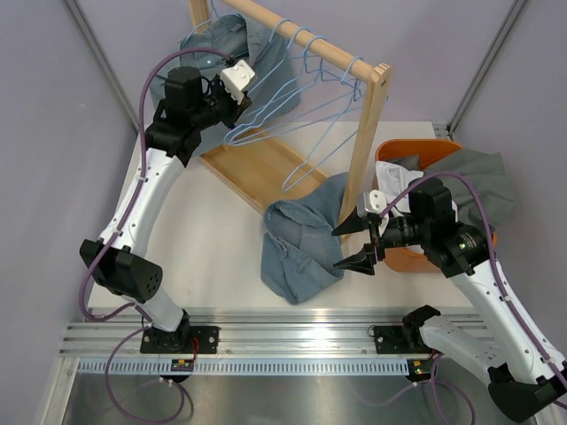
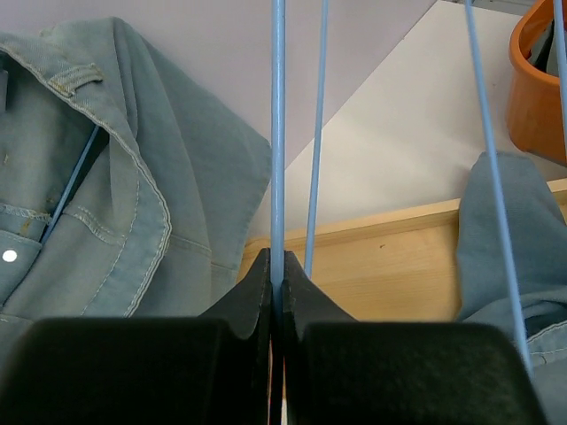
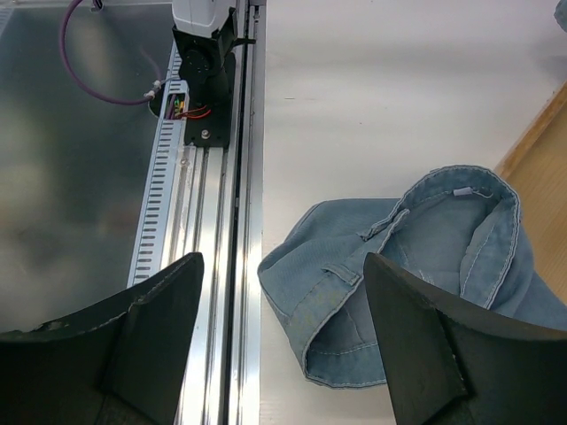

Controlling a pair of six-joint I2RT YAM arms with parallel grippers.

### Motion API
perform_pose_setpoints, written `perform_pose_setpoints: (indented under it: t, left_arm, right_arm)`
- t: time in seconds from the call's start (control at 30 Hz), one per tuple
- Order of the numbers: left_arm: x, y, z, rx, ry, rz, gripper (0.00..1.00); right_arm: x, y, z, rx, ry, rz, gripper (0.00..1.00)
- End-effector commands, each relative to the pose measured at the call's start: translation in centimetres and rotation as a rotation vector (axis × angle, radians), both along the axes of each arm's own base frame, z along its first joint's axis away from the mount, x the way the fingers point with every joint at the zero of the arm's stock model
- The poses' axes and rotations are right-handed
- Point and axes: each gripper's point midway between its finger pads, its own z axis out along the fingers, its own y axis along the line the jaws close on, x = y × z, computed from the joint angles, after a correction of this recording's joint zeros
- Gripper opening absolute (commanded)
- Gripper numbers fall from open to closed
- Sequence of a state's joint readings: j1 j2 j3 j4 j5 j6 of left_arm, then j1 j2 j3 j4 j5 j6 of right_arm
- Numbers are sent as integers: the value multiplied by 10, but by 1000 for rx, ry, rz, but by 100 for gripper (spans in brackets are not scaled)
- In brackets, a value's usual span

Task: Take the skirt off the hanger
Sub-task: Place the hanger at the clothesline.

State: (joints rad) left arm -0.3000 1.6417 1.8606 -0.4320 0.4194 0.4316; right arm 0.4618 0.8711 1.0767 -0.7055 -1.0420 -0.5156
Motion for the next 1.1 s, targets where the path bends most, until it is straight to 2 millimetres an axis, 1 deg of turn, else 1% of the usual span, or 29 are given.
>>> perform_pose_setpoints:
  t: [0.0,0.03,0.13,0.17,0.2,0.23,0.3,0.37,0.4,0.43,0.47,0.5,0.53,0.57,0.6,0.63,0.67,0.7,0.73,0.77,0.8,0.83,0.87,0.9,0.93,0.97,1.0,1.03,1.07]
  left_arm:
    - [-18,5,31,-5,-95,-21,2]
    - [-19,5,31,-5,-91,-20,4]
    - [-21,8,33,-13,-91,-4,21]
    - [-20,9,35,-18,-95,10,36]
    - [-22,10,39,-32,-97,17,45]
    - [-23,11,37,-38,-91,25,54]
    - [-23,15,41,-54,-108,48,67]
    - [-26,20,44,-63,-116,73,73]
    - [-27,22,43,-71,-107,87,77]
    - [-29,24,43,-72,-104,100,79]
    - [-33,31,44,-74,-103,132,80]
    - [-35,36,44,-78,-98,158,86]
    - [-37,41,44,-82,-94,185,91]
    - [-42,55,44,-83,-97,254,94]
    - [-47,62,45,-90,-97,288,96]
    - [-52,70,44,-90,-96,322,99]
    - [-62,85,45,-95,-107,389,99]
    - [-67,93,46,-110,-104,425,99]
    - [-74,97,43,-115,-96,444,99]
    - [-79,110,43,-118,-97,505,99]
    - [-93,118,44,-137,-99,527,99]
    - [-100,122,39,-138,-80,545,99]
    - [-107,127,35,-156,-65,570,99]
    - [-121,132,32,-172,-64,579,99]
    - [-128,135,26,-180,-47,591,99]
    - [-140,139,18,-211,-32,604,99]
    - [-146,140,14,-224,-25,608,99]
    - [-152,140,10,-242,-17,605,99]
    - [-157,138,4,-266,0,595,99]
  right_arm:
    - [-2,-1,2,6,-7,17,81]
    - [-1,-1,1,3,-10,17,81]
    - [0,-1,-5,-14,-15,19,81]
    - [0,-2,-8,-25,-10,19,81]
    - [2,-2,-11,-35,-10,19,82]
    - [3,-3,-13,-46,-10,18,82]
    - [6,-3,-20,-84,-10,22,82]
    - [5,-5,-30,-139,-5,42,82]
    - [8,-4,-34,-163,1,49,82]
    - [12,-5,-39,-192,-18,47,82]
    - [12,-5,-44,-216,-14,46,82]
    - [11,0,-50,-241,-9,66,82]
    - [15,-1,-57,-284,-30,52,82]
    - [17,1,-63,-309,-46,47,82]
    - [11,8,-75,-346,-50,74,83]
    - [21,6,-87,-415,-88,28,85]
    - [23,9,-94,-438,-123,35,87]
    - [16,14,-107,-466,-135,64,91]
    - [26,14,-113,-494,-140,0,97]
    - [36,22,-110,-467,-184,-32,99]
    - [35,26,-119,-477,-184,-36,100]
    - [46,31,-116,-463,-207,-95,99]
    - [49,35,-116,-461,-215,-110,99]
    - [50,37,-124,-475,-205,-121,99]
    - [56,45,-124,-466,-217,-182,99]
    - [58,46,-138,-496,-206,-206,99]
    - [62,45,-147,-524,-195,-257,99]
    - [64,54,-149,-504,-201,-279,99]
    - [66,54,-168,-542,-172,-303,100]
